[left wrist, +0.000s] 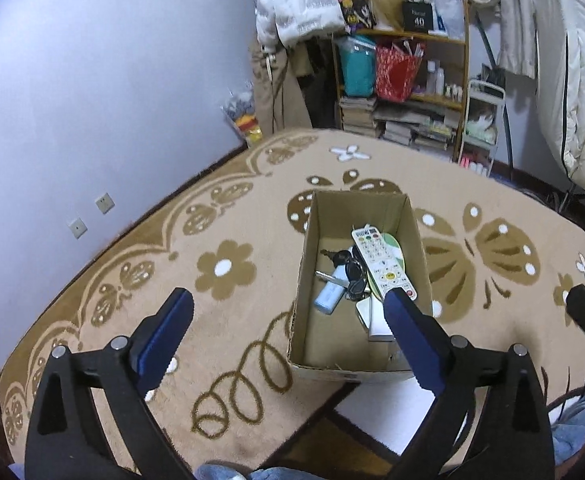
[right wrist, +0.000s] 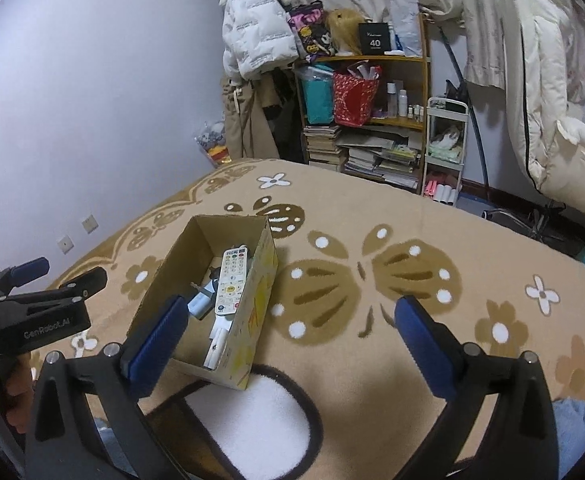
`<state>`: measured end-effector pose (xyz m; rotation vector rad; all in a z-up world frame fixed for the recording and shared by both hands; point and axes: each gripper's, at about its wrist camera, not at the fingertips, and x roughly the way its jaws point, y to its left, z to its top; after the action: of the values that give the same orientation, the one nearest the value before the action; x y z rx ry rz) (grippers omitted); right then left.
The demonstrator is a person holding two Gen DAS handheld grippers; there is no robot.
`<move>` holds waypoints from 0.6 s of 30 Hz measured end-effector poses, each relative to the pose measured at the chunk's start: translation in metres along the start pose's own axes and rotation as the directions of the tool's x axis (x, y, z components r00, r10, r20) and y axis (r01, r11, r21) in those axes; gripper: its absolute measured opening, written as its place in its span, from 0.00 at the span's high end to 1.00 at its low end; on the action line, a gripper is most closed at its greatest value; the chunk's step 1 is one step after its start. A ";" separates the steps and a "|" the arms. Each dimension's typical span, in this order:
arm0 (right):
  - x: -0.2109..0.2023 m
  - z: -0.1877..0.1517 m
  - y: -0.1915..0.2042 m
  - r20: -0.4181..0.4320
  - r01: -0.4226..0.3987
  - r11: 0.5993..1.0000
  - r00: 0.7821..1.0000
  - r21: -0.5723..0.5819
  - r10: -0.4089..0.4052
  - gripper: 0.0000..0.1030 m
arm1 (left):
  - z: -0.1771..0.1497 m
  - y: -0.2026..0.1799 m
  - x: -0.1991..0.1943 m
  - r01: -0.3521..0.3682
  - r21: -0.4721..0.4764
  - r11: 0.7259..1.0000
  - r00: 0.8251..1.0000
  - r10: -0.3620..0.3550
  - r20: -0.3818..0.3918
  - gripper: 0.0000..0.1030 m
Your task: Organize rigid objects
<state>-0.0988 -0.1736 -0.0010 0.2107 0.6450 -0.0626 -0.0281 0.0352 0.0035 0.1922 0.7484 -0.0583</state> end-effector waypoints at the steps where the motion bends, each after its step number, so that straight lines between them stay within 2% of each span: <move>1: -0.004 -0.001 -0.003 0.014 -0.004 1.000 1.000 0.010 0.004 0.00 | -0.002 0.000 -0.002 0.003 -0.001 1.000 1.000 -0.003 0.004 0.07; 10: -0.015 -0.014 -0.007 0.074 0.003 0.999 0.997 0.034 -0.005 0.00 | -0.011 -0.007 -0.021 -0.018 0.017 1.000 0.998 0.017 0.066 0.06; 15: -0.011 -0.020 -0.006 0.069 -0.010 1.000 0.998 0.008 0.010 0.00 | -0.011 -0.011 -0.038 0.003 0.020 1.000 0.994 -0.005 0.114 0.06; 18: -0.008 -0.023 -0.008 0.056 -0.010 1.000 0.998 0.014 0.009 0.00 | -0.011 -0.013 -0.045 -0.007 0.030 1.000 0.990 0.003 0.141 0.01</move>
<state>-0.1199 -0.1765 -0.0151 0.2251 0.5884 -0.0637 -0.0698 0.0239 0.0239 0.2167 0.6060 -0.0776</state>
